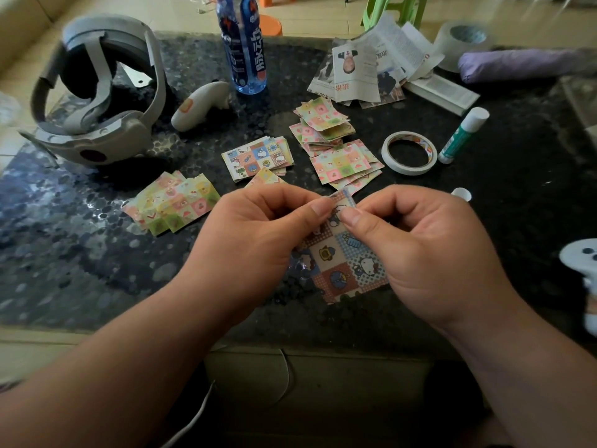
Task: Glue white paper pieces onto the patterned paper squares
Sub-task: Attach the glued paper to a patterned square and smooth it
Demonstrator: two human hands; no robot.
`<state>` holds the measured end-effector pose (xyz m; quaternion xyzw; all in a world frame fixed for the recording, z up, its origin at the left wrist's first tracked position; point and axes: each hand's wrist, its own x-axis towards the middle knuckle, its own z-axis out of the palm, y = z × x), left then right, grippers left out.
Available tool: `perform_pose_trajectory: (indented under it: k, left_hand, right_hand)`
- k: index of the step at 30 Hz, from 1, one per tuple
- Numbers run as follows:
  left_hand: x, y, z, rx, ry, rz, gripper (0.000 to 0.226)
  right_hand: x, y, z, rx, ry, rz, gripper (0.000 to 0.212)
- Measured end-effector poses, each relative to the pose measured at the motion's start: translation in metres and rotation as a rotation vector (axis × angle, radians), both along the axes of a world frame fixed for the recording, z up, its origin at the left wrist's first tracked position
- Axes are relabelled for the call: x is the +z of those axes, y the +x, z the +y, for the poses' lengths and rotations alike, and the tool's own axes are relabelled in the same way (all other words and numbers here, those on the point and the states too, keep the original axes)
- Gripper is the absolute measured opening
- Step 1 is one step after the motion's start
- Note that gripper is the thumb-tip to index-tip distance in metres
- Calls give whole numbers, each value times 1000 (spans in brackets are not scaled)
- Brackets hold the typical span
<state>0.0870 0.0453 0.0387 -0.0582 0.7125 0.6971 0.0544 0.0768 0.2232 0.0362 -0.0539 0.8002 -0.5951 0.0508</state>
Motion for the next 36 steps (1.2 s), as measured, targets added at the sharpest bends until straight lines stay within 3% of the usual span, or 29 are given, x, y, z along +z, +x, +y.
perform_pose_trajectory:
  k: [32,36]
  left_hand:
    - [2,-1,4,48,77,-36,9]
    - [3,0,3,53,82,-40,19]
  right_hand:
    - [4,1,-1,14,27,-15,14]
    - [4,1,-1,9,23,-6,14]
